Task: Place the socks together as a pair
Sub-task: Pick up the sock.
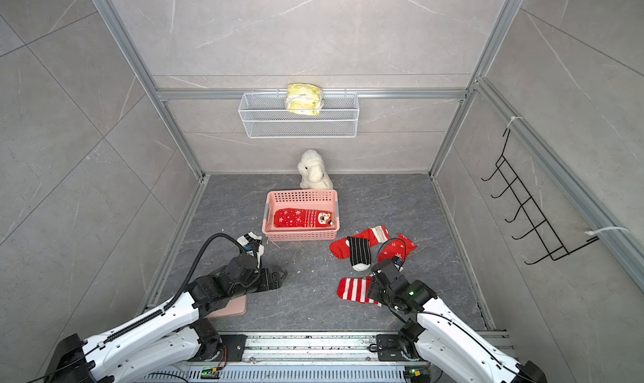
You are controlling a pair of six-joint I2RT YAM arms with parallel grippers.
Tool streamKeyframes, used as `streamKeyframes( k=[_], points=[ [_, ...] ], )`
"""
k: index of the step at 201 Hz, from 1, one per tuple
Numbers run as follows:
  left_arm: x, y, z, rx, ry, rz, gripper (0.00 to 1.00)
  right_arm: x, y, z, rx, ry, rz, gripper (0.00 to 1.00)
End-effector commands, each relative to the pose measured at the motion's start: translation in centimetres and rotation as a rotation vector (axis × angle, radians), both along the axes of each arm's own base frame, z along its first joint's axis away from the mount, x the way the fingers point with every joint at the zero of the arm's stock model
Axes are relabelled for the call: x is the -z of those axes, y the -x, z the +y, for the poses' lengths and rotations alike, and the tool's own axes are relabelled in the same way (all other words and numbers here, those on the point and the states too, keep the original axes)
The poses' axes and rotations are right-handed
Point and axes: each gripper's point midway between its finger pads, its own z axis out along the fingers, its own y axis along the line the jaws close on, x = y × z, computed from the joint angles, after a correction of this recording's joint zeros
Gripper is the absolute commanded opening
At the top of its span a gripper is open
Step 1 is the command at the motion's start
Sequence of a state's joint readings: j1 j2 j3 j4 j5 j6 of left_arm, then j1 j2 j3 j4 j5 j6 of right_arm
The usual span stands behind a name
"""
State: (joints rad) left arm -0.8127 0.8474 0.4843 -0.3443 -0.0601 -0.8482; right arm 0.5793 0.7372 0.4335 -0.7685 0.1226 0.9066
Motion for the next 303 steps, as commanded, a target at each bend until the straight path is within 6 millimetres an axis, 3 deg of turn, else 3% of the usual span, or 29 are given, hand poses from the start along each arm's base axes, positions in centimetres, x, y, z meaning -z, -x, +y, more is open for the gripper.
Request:
streamKeyframes(
  k=[1,133,146,161,201,223,263,303],
  points=[
    [-2.0,-0.1,-1.6,0.025,0.131,-0.036,0.99,-0.7,0.4,-0.9,0.026,0.024,-0.006,0.75],
    [-1.6,0.7,-1.5,0.027,0.178,-0.027,0.98,1.5,-0.3,0.5,0.021,-0.011,0.026,0.68],
    [-1.6,0.8,-1.5,0.027,0.179,-0.025,0.97,1.6,-0.4,0.7,0.018,-0.023,0.027,0.63],
    [-1.6,0.8,-1.4,0.028,0.177,-0.026,0.97,1.4,-0.5,1.1,0.008,-0.043,0.023,0.48],
    [-1.9,0.9,-1.3,0.029,0.172,-0.029,0.97,-0.7,-0.6,1.7,-0.018,-0.084,-0.014,0.15],
    [-1.8,0.9,-1.3,0.032,0.170,-0.031,0.96,-2.5,-0.7,2.5,-0.036,-0.145,-0.050,0.03],
    [-2.0,1.0,-1.5,0.042,0.180,-0.031,0.94,-6.5,-1.3,3.9,-0.065,-0.243,-0.128,0.00],
    [-3.8,1.8,-3.2,0.140,0.245,-0.037,0.93,-10.5,-2.7,6.3,-0.121,-0.350,-0.224,0.00]
  ],
)
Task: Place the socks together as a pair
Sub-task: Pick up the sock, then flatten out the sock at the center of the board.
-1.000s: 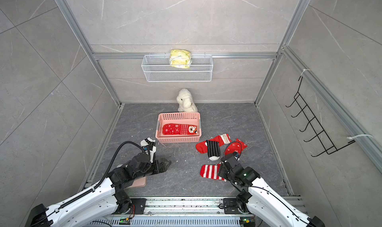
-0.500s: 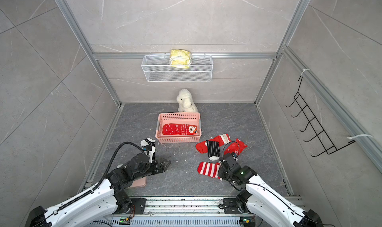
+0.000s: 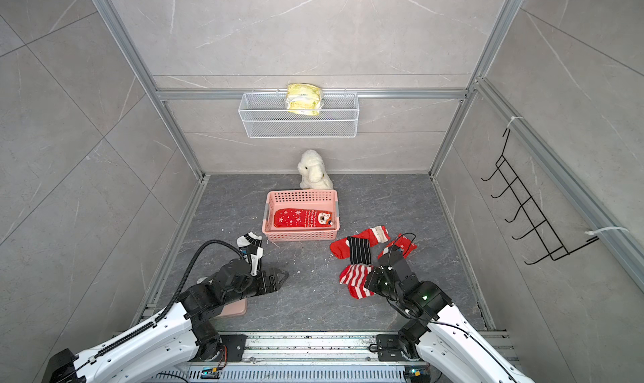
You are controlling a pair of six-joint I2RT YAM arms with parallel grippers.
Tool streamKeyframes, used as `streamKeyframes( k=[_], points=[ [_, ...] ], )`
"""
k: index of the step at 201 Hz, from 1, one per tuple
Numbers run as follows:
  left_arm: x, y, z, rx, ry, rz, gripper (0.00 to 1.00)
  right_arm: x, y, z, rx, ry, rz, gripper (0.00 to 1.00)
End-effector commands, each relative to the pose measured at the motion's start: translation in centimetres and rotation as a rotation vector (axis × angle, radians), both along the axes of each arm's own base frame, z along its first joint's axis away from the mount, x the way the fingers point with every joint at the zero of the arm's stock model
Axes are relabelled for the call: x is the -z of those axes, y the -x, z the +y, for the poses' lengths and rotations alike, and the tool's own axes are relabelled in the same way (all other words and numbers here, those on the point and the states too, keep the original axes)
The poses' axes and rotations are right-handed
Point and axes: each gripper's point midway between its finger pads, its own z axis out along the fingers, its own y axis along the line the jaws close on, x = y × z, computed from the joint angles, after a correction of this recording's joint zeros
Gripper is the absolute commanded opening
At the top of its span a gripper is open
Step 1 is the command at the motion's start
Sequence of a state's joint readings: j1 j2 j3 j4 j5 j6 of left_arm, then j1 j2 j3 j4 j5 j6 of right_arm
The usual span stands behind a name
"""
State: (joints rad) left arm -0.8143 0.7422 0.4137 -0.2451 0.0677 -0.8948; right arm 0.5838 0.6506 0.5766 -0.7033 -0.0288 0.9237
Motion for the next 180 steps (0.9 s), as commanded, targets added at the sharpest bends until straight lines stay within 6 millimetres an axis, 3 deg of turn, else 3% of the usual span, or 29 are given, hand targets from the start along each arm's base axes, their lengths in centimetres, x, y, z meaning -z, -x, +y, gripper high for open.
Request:
streamKeyframes(
  k=[1,42,78,113,145,180],
  points=[
    [-2.5,0.3,-1.5,0.071,0.068,-0.039,0.93,-2.8,-0.6,1.7,-0.048,-0.074,-0.058,0.00],
    [-2.6,0.2,-1.0,0.040,0.065,-0.041,0.92,-5.1,-1.1,4.7,-0.099,-0.111,-0.113,0.00],
    [-2.4,0.5,-0.5,0.034,0.058,-0.036,0.89,-6.0,-0.8,9.2,-0.197,-0.087,-0.143,0.00],
    [-2.6,0.4,1.8,-0.043,-0.007,-0.052,0.86,-5.0,-0.2,12.4,-0.251,0.016,-0.125,0.00],
    [-2.4,0.7,2.4,-0.059,-0.001,-0.054,0.86,-4.0,0.5,13.4,-0.274,0.095,-0.125,0.00],
    [-1.3,0.8,2.6,-0.069,-0.019,-0.024,0.82,-0.9,1.2,12.8,-0.259,0.169,-0.046,0.00]
  ],
)
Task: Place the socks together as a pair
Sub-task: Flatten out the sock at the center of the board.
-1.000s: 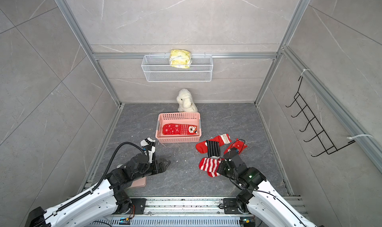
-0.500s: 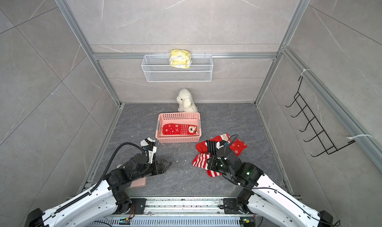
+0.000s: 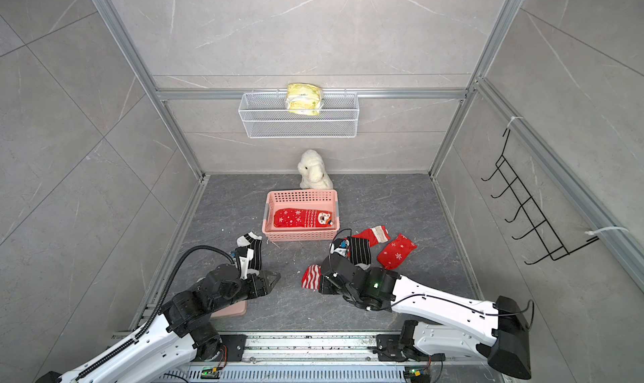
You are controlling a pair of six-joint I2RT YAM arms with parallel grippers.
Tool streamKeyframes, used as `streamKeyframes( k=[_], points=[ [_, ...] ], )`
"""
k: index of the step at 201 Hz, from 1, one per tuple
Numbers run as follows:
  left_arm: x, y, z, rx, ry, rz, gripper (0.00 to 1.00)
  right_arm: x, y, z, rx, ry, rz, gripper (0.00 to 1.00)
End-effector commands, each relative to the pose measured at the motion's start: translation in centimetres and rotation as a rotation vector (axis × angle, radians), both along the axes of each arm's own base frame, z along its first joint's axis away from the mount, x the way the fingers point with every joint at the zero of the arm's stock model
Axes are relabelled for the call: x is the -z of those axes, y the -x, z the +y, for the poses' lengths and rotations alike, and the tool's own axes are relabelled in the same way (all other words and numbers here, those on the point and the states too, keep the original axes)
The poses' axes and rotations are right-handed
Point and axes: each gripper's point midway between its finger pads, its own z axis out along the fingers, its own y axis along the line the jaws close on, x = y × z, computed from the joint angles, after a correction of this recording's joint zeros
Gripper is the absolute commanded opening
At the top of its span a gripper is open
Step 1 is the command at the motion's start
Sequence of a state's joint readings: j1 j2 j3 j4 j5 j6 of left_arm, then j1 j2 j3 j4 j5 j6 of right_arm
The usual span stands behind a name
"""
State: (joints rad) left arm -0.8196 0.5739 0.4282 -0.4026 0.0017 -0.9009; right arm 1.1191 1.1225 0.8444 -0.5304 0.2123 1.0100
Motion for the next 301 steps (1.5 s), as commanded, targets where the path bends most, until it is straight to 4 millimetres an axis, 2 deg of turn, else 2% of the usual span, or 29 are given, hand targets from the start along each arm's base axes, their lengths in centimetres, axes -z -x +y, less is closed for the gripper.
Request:
streamKeyframes(
  k=[1,9,32,82,151,165,231,258,275,301],
  points=[
    [0.3,0.0,0.2,-0.018,-0.012,0.020,0.82,1.7,-0.1,-1.2,0.057,0.075,0.024,0.00],
    [0.6,0.0,0.0,-0.012,-0.013,0.028,0.79,2.5,-0.1,-1.6,0.072,0.108,0.028,0.00],
    [1.3,-0.2,-0.6,-0.004,-0.014,0.049,0.78,4.1,-0.4,-2.8,0.106,0.195,0.036,0.02],
    [3.0,-1.1,-1.7,-0.017,-0.020,0.087,0.74,5.5,-0.7,-3.4,0.124,0.269,0.039,0.05],
    [4.6,-2.7,-4.1,-0.012,-0.055,0.123,0.61,6.1,-0.8,-3.7,0.125,0.294,0.042,0.05],
    [4.8,-3.0,-5.0,0.002,-0.054,0.122,0.57,6.0,-0.8,-3.7,0.123,0.288,0.040,0.05],
    [6.4,-3.8,-8.7,0.068,-0.112,0.161,0.51,6.2,-0.6,-3.9,0.124,0.280,0.042,0.05],
    [7.4,-3.9,-9.2,0.070,-0.134,0.181,0.49,6.3,-0.5,-4.0,0.127,0.273,0.042,0.05],
    [8.0,-3.9,-9.3,0.066,-0.135,0.189,0.43,6.5,-0.4,-4.1,0.126,0.272,0.047,0.05],
    [8.4,-3.8,-10.1,0.087,-0.129,0.199,0.42,6.4,-0.4,-4.1,0.125,0.267,0.045,0.06]
  ],
)
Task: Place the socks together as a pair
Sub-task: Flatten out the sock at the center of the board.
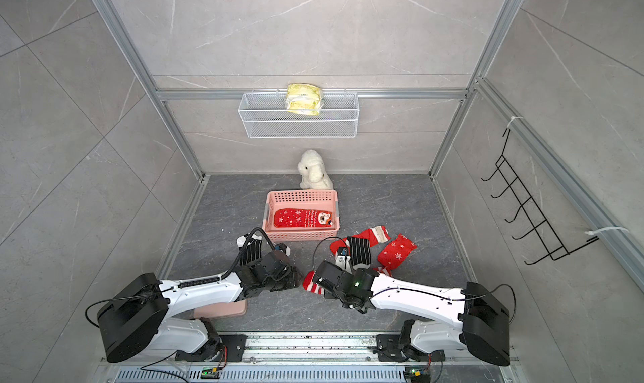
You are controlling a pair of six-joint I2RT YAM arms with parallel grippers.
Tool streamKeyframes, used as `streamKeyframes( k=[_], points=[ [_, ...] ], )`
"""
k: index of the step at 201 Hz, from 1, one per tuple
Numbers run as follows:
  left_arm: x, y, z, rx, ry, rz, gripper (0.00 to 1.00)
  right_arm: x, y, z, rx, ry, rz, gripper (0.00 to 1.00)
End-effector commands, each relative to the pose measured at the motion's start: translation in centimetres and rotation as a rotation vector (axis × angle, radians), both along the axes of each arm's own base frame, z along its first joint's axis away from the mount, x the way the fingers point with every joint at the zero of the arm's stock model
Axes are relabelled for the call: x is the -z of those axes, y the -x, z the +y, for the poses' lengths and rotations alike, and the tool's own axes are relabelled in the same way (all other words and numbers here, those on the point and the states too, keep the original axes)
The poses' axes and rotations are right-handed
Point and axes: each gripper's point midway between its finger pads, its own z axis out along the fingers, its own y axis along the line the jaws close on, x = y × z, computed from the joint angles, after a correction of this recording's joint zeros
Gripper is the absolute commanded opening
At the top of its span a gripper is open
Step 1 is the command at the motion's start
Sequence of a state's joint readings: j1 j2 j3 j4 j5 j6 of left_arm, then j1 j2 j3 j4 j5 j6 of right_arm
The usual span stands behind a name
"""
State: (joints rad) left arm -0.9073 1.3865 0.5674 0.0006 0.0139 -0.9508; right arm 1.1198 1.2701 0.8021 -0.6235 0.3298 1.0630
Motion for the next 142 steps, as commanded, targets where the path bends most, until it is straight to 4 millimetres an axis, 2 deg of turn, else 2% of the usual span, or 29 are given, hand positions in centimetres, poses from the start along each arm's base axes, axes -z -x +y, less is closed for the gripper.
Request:
streamKeyframes(
  k=[1,58,105,118,142],
  points=[
    [-0.8,-0.3,-1.8,0.023,0.051,-0.006,0.42,0.0,0.0,-0.5,0.019,-0.006,-0.009,0.06],
    [0.3,-0.1,-2.5,0.031,0.038,0.012,0.39,0.1,0.0,-0.6,0.021,-0.009,-0.010,0.06],
    [0.9,0.0,-3.2,0.043,0.046,0.028,0.31,0.2,0.0,-0.5,0.021,-0.008,-0.006,0.06],
    [1.0,0.1,-3.2,0.045,0.046,0.032,0.27,0.2,0.0,-0.5,0.021,-0.010,-0.006,0.06],
    [1.0,0.2,-3.4,0.050,0.050,0.036,0.11,0.2,0.0,-0.4,0.021,-0.011,-0.007,0.06]
  ],
)
